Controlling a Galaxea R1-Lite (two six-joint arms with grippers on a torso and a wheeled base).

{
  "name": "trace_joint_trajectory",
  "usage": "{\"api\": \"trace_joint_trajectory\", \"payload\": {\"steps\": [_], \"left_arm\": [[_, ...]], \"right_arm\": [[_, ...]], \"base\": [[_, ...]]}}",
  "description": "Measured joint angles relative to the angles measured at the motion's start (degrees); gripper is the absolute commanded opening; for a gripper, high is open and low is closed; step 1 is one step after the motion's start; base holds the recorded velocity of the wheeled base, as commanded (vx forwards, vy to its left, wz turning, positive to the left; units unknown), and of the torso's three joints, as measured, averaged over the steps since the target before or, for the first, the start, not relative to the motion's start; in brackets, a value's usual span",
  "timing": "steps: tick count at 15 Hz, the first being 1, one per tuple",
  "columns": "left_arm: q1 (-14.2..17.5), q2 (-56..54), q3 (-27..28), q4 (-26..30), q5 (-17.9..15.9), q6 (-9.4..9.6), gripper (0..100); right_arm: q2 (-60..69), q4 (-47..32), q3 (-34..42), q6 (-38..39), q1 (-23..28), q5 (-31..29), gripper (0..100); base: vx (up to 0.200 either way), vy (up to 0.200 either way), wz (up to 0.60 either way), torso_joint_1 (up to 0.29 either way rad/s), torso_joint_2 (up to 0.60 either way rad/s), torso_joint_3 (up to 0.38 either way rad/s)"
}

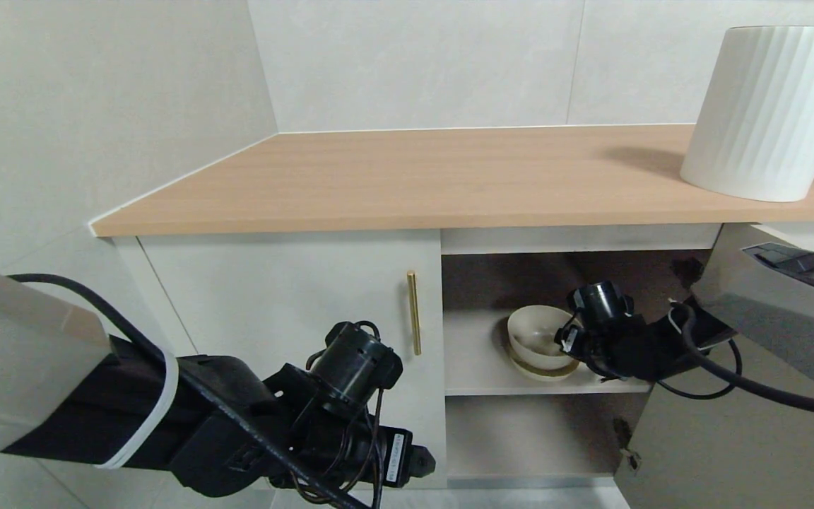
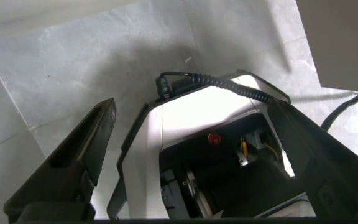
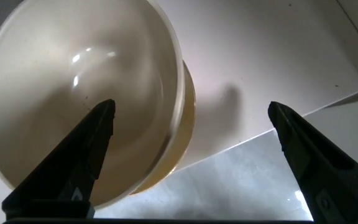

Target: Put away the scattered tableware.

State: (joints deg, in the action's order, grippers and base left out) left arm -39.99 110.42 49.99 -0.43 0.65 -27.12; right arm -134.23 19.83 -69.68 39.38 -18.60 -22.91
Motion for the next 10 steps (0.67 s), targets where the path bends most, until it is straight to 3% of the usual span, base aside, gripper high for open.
{"api": "trace_joint_trajectory", "payload": {"steps": [5, 10], "left_arm": [[0.63, -5.83, -0.22, 0.27, 3.16, 0.33, 100], [3.79, -20.07, -0.63, 4.19, 3.95, 1.60, 100]], "right_arm": [[10.19, -1.72, 10.09, -4.57, -3.19, 4.51, 100], [32.09, -8.84, 21.46, -15.41, -5.64, 11.78, 100]], "base": [[0.000, 0.000, 0.00, 0.000, 0.00, 0.000], [0.000, 0.000, 0.00, 0.000, 0.00, 0.000]]}}
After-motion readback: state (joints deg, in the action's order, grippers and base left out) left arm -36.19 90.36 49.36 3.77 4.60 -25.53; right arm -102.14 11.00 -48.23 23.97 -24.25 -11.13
